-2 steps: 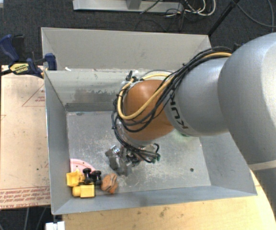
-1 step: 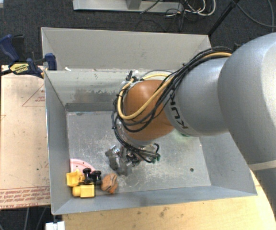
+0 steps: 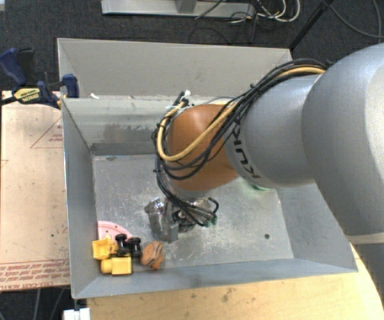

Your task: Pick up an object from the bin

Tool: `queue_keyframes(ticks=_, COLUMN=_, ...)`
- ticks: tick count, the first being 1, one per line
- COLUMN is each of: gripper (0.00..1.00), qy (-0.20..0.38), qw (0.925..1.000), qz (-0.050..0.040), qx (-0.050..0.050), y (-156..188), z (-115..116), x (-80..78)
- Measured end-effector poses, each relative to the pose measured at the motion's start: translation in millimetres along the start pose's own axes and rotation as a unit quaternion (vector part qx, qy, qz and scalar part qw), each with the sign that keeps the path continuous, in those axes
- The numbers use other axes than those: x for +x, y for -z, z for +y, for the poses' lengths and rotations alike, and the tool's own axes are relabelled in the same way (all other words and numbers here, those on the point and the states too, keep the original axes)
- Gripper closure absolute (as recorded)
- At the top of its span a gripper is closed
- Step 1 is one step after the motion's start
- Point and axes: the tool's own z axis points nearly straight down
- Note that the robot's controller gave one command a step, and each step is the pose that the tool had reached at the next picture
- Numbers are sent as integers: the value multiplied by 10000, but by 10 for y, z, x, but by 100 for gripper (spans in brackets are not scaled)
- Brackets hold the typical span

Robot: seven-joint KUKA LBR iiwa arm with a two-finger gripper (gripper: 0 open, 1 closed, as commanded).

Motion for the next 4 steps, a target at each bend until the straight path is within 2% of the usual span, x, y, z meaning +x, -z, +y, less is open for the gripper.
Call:
queue_keyframes(ticks=1, gripper=0, qy=-608, qw=9981, qz=-55, qx=-3, y=422, z=440, x=-63)
queue_keyframes(ticks=2, gripper=0, qy=-618, qw=9981, qz=-51, qx=0, y=417, z=431, x=-61)
queue_keyframes(ticks=3, gripper=0, qy=-151, qw=9999, qz=-79, qx=14, y=252, z=539, x=-86)
queue_keyframes(ticks=4, gripper=0, qy=569, qw=9984, qz=-44, qx=-2, y=-56, z=703, x=-38)
